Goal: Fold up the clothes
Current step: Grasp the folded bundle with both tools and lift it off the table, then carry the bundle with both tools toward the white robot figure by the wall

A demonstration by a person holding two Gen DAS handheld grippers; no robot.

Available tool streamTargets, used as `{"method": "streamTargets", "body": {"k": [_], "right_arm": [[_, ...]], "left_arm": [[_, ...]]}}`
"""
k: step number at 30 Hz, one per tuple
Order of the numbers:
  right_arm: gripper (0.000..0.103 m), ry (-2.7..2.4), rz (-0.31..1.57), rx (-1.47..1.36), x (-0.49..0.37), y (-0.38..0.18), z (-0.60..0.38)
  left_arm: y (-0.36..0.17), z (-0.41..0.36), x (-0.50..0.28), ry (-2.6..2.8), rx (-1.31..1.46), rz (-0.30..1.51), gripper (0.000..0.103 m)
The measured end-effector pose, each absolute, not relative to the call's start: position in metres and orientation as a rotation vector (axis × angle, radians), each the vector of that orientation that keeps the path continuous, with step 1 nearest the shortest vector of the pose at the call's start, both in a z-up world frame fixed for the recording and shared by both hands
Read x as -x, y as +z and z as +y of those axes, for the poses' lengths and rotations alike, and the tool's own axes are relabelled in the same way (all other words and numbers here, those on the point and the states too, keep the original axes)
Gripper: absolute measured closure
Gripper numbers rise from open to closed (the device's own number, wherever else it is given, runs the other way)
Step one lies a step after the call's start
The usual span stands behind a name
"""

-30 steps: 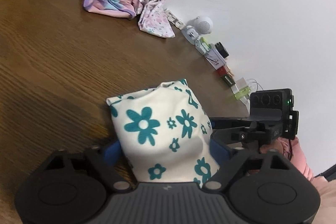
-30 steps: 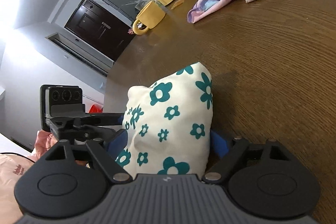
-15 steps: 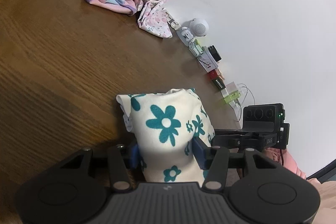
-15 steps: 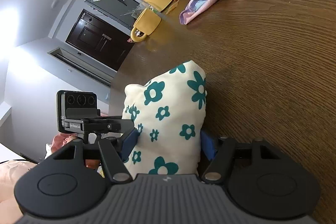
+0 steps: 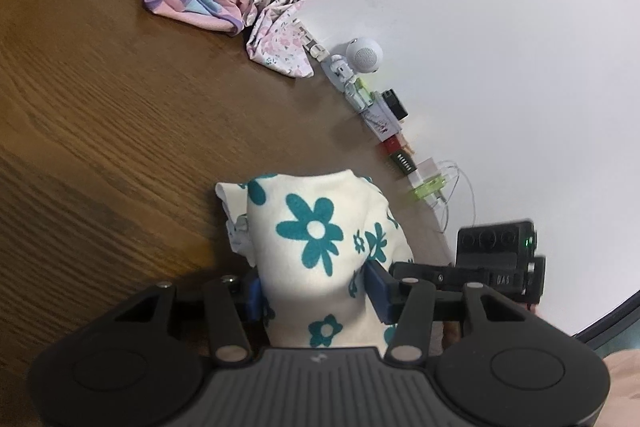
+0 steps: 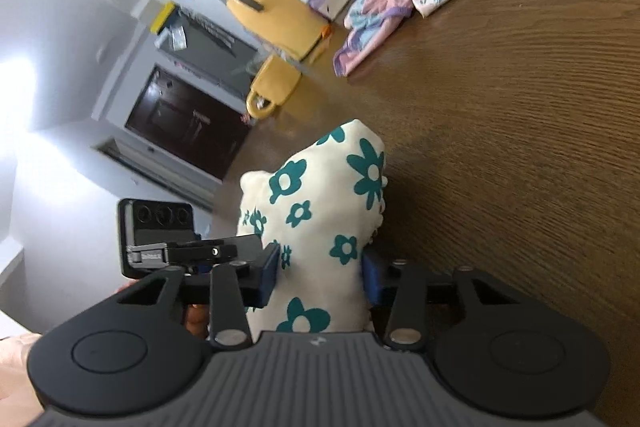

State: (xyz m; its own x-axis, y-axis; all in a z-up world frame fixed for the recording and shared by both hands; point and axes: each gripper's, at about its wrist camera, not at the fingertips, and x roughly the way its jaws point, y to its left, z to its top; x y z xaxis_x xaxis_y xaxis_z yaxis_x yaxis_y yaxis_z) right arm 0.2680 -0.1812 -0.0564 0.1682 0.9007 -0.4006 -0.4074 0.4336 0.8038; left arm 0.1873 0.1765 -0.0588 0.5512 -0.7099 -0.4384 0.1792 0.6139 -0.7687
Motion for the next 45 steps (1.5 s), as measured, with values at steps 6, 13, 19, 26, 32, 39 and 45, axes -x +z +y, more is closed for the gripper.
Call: {"method": "streamTargets", "body": {"k": [6,13,19,26,32,39,45], "right_arm": [[0.063,0.99,0.933,-0.636,-0.272,-0.04,-0.187],[0.063,0.958,0.836,-0.636,-0.309,-0.009,-0.197],[0.064,0.922,0.746,-0.638,-0.356,0.017,-0.208],[0.064,0.799,0.661,-0.69,-0.413,0.017,-0.253],[0.063,0.657,0.633,-0.787,-0.462,-0.015,-0.314],[0.063,0.54,0.644,-0.824,-0.498,-0.051,-0.365],[0.063,0.491,0.66,-0.833,-0.514,-0.064,-0.388]], "left_arm": [[-0.036,0.17,-0.203,-0.614,0.712,0.759,0.054],[-0.006,0.162,-0.242,-0.627,0.698,0.676,0.054],[0.028,0.152,-0.307,-0.633,0.678,0.628,0.055],[0.034,0.091,-0.414,-0.648,0.611,0.672,0.055],[-0.001,0.029,-0.49,-0.666,0.635,0.736,0.056],[-0.039,-0.02,-0.542,-0.684,0.622,0.804,0.056],[-0.055,-0.042,-0.56,-0.688,0.587,0.824,0.056]]}}
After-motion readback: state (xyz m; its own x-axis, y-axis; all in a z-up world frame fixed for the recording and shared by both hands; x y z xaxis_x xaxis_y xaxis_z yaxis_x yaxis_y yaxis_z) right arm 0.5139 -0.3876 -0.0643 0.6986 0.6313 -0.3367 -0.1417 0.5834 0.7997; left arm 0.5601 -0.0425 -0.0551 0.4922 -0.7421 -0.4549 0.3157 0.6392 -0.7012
